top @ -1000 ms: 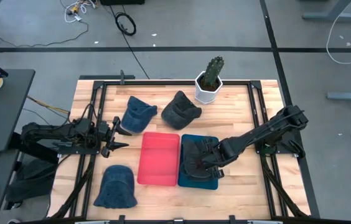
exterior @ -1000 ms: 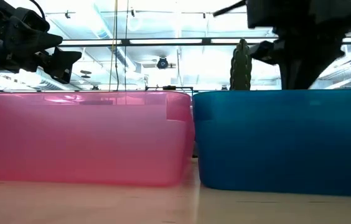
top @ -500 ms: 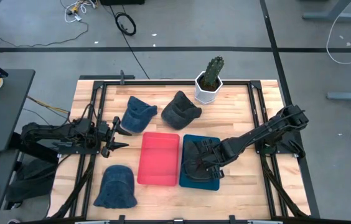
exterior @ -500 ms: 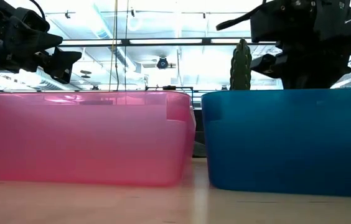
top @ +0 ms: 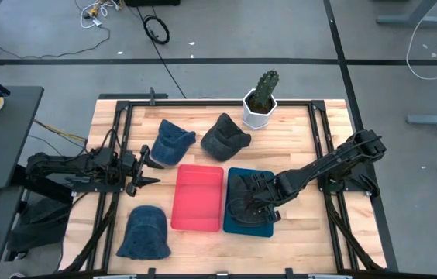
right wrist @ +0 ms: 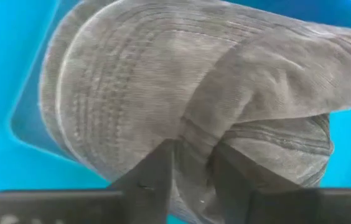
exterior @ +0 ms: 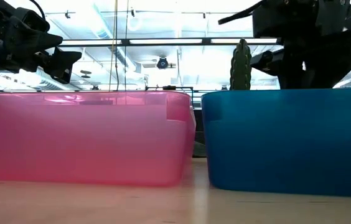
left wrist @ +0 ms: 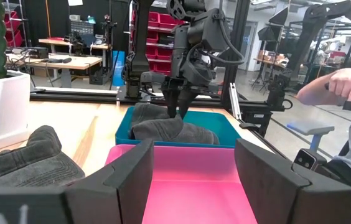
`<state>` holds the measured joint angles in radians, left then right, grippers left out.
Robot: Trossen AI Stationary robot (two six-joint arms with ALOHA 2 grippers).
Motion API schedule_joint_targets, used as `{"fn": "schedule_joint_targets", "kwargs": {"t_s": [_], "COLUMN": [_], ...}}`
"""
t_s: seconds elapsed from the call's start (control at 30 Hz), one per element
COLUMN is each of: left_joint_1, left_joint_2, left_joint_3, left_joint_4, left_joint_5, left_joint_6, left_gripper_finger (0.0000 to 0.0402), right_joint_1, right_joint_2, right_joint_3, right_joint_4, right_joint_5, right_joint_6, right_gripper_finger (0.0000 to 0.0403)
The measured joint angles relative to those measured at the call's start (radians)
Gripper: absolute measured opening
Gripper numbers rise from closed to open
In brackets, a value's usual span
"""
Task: Pick & Place hat
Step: Put the right black cap into the blue bin, then put the black cap into the blue bin
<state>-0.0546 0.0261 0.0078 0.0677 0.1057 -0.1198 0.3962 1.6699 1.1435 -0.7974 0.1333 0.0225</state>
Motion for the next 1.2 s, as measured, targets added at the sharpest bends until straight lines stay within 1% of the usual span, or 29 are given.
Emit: {"fn": "schedule_joint_targets", "kwargs": {"t_s": [0.3, 0.43, 0.53, 0.7, 0.9, 1.0, 1.07, 1.2], "left_joint_1": [0.000, 0.000, 0.000, 0.000, 0.000, 0.000, 0.000, 0.000], "left_joint_2": [0.000, 0.000, 0.000, 0.000, 0.000, 0.000, 0.000, 0.000], "left_joint_3": [0.000, 0.000, 0.000, 0.000, 0.000, 0.000, 0.000, 0.000], "left_joint_4": [0.000, 0.000, 0.000, 0.000, 0.000, 0.000, 0.000, 0.000], "left_joint_5": [0.000, 0.000, 0.000, 0.000, 0.000, 0.000, 0.000, 0.000], "left_joint_6": [0.000, 0.000, 0.000, 0.000, 0.000, 0.000, 0.000, 0.000], "left_gripper_finger": [0.0227, 0.0227, 0.0227, 0.0227, 0.0227, 0.0227, 0.0227, 0.0227], "right_joint_1": [-0.004, -0.014, -0.020, -0.022, -0.022, -0.022, -0.022, -0.023], "right_joint_2": [-0.022, -0.022, -0.022, -0.023, -0.023, -0.023, -0.023, -0.023], "right_joint_3": [0.000, 0.003, 0.033, 0.130, 0.214, 0.246, 0.271, 0.328], "right_joint_4": [0.016, 0.020, -0.009, -0.101, -0.119, -0.142, -0.141, -0.132], "right_joint_5": [0.005, 0.007, 0.008, 0.009, 0.009, 0.013, 0.071, 0.246], "right_joint_6": [-0.031, -0.031, -0.031, -0.048, -0.072, -0.119, -0.138, -0.142], "right_gripper_finger": [0.0213, 0.0244, 0.0261, 0.0275, 0.0277, 0.0277, 0.0277, 0.0277]}}
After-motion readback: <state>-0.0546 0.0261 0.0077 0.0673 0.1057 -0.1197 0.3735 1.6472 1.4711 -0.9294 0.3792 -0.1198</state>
